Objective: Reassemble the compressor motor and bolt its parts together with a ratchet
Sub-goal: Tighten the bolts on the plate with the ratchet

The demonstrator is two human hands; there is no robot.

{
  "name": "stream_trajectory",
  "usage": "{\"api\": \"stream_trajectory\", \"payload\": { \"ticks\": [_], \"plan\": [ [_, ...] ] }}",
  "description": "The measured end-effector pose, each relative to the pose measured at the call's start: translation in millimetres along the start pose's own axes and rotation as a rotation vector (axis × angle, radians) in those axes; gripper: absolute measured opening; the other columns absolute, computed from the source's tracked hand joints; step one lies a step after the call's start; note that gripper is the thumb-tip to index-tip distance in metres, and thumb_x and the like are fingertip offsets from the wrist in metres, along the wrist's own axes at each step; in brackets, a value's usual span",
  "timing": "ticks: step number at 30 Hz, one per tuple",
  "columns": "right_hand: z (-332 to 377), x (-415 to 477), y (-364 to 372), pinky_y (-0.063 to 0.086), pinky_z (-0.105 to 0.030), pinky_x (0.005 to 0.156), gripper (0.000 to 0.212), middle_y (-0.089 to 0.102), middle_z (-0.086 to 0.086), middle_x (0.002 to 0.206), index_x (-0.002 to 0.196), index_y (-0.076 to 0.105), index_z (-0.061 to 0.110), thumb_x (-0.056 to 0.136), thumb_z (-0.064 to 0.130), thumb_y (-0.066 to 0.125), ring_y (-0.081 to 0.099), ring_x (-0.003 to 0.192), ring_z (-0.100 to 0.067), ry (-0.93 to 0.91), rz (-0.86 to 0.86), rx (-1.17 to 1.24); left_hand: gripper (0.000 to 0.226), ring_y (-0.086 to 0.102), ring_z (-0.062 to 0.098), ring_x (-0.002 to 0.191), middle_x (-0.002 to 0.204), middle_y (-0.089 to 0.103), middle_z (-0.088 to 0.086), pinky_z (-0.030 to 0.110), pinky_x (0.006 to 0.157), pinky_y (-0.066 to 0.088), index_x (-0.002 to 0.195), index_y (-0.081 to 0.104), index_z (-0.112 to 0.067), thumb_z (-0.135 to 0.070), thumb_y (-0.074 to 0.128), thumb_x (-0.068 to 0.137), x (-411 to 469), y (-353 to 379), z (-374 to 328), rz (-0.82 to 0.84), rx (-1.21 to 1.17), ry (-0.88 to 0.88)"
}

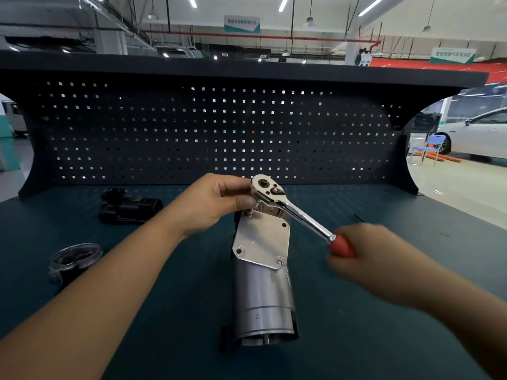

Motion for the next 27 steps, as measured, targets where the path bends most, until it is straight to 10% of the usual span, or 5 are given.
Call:
{"api": "stream_trajectory", "payload": {
  "ticks": [11,19,27],
  "plan": [
    [-11,46,-22,0.034,-0.016,0.048,0.024,0.049,0.006,0.059,0.064,0.046,0.021,0.083,0.023,0.061,0.044,0.05,-0.003,-0.118,0.11,-0.152,0.029,0.067,0.001,0.081,0.082,0.074,-0.011,0.013,0.075,0.051,0.084,0.072,-0.02,0.008,0.064,0.078,3,-5,-1,-0.03,0.035,-0.028],
    [19,-24,29,0.034,-0.019,0.03,0.026,0.046,0.002,0.041,0.071,0.045,0.012,0.082,0.03,0.06,0.044,0.028,-0.014,0.079,0.117,0.39,0.027,0.066,-0.002,0.07,0.069,0.071,-0.014,0.013,0.062,0.052,0.07,0.068,-0.023,0.002,0.079,0.067,-6,-3,-5,-0.303,0.073,0.035],
    [-7,20,-13,0.032,-0.015,0.045,0.024,0.05,0.004,0.062,0.064,0.045,0.02,0.082,0.023,0.059,0.045,0.051,-0.004,-0.059,0.075,-0.123,0.023,0.065,-0.005,0.074,0.075,0.072,-0.015,0.01,0.068,0.049,0.084,0.068,-0.019,0.003,0.069,0.074,1,4,-3,-0.045,0.004,-0.036]
  ]
}}
Point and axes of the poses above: each hand's wrist, its own x-axis towards the middle knuckle, its own y-axis out of the palm, z = x × y, the point moved 7 cm from there along x, towards the middle knuckle
